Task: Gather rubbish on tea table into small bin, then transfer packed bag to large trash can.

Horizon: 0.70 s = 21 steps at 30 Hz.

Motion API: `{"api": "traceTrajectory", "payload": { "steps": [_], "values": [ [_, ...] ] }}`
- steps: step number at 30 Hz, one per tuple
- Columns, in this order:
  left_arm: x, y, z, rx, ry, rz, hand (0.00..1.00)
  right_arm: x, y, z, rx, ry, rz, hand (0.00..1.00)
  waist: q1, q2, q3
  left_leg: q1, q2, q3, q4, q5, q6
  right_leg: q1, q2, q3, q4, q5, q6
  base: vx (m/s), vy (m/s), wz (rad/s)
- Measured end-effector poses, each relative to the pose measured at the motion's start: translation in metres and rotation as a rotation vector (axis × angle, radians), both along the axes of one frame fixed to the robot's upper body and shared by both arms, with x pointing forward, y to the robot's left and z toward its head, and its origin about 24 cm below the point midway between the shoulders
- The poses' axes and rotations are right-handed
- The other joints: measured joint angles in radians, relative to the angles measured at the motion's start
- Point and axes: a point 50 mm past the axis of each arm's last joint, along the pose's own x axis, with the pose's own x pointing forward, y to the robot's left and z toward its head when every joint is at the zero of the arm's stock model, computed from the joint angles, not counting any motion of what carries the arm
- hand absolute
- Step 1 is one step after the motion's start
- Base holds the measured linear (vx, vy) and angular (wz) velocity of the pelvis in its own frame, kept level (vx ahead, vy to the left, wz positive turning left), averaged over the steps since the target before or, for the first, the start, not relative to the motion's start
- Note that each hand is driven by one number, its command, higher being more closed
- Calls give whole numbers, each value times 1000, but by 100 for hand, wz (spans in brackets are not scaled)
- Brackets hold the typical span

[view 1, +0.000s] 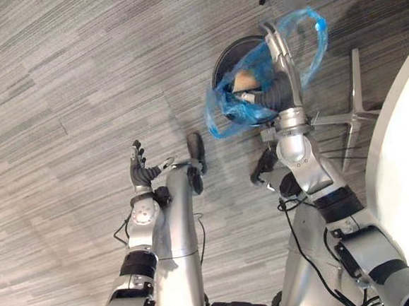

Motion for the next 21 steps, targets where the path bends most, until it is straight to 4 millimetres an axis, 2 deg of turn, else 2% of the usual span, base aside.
{"api": "traceTrajectory", "payload": {
  "steps": [4, 6, 10, 11, 15, 17, 21],
  "values": [
    [0, 0, 0, 5, 0, 2, 0, 12, 13, -40, -152, 162, 0, 0, -1, -3, 0, 20, -9, -8, -66, 32, -10, 21, 5, -22, -45, 8, 2, -40, -10, 10],
    [1, 0, 1, 7, -4, 1, 0, 17, 17, -50, -187, 211, -12, 0, 0, -3, 0, 14, -10, -11, -87, 43, -14, 17, 3, -34, -52, 7, 2, -37, -21, 19],
    [1, 1, 4, 4, -22, 3, 0, 34, 23, -51, -253, 265, -49, 0, 2, -3, 1, -23, -14, -14, -102, 57, -22, -23, -4, -42, -45, 6, 4, -46, -23, 10],
    [1, 1, 5, 2, -29, 3, 0, 37, 23, -49, -260, 267, -57, 100, 2, -3, 1, -33, -15, -14, -102, 59, -21, -34, -5, -42, -41, 6, 4, -58, -10, 10],
    [9, 2, 19, -11, -83, 1, 0, 54, 17, -39, -302, 295, -133, 100, 10, -2, 1, -100, -32, -28, -81, 68, -19, -104, -28, -40, 14, -13, 17, -41, -8, 18],
    [12, 0, 24, -19, -108, -4, 0, 58, 15, -35, -309, 303, -145, 100, 19, -2, 1, -125, -39, -35, -62, 69, -18, -127, -41, -38, 43, -25, 4, -42, -11, 16],
    [13, -1, 27, -35, -122, -5, 0, 61, 12, -26, -264, 299, -146, 100, 31, -2, 1, -140, -41, -47, -48, 64, -20, -139, -41, -37, 62, -34, 2, -51, 3, 7]
  ]
}}
